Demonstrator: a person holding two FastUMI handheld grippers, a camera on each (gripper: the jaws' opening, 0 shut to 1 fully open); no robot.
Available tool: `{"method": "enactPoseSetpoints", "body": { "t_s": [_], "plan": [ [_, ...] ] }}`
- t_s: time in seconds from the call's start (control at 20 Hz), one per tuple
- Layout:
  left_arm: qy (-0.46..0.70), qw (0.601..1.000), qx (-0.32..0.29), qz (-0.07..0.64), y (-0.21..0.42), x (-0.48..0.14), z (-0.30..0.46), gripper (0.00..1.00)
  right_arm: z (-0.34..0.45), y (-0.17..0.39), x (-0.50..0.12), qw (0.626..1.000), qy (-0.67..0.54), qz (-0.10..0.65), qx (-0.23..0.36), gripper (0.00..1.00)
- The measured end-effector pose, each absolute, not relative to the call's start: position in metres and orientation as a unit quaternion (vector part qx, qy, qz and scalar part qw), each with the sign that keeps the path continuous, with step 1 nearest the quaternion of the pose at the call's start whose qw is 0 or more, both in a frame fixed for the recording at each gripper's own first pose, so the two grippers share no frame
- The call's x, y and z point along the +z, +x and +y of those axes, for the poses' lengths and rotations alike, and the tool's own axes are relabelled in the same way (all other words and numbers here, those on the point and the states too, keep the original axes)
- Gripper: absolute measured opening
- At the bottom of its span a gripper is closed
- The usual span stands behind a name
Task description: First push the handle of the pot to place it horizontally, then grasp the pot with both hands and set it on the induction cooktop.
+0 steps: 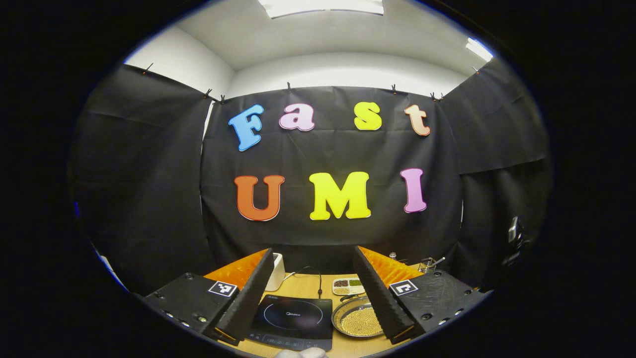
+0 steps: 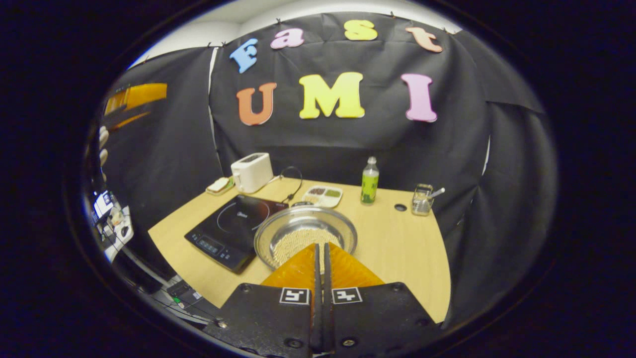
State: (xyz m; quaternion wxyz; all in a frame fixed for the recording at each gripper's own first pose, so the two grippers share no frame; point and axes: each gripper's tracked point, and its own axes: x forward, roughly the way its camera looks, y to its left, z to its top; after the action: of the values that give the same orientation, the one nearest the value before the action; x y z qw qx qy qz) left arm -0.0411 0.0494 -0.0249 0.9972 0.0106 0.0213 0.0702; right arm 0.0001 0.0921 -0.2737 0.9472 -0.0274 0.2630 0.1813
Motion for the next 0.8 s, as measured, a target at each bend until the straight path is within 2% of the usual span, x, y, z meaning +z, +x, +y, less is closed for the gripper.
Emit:
{"method": "enactPoseSetpoints", "body": {
  "t_s": [0.35, 0.5, 0.8],
  "plan": [
    [0.041, 0.990, 0.127, 0.040, -0.072, -0.025, 0.071, 0.95, 0.139, -0.015, -0.389, 0.894, -0.032, 0.382, 0.234, 0.01],
    [0.046, 0.985, 0.155, 0.053, -0.088, -0.030, 0.086, 0.95, 0.152, -0.013, -0.407, 0.878, -0.031, 0.407, 0.251, 0.04],
    [0.035, 0.978, 0.194, 0.069, -0.103, -0.040, 0.101, 0.95, 0.161, -0.002, -0.426, 0.862, -0.036, 0.434, 0.260, 0.01]
  ]
}}
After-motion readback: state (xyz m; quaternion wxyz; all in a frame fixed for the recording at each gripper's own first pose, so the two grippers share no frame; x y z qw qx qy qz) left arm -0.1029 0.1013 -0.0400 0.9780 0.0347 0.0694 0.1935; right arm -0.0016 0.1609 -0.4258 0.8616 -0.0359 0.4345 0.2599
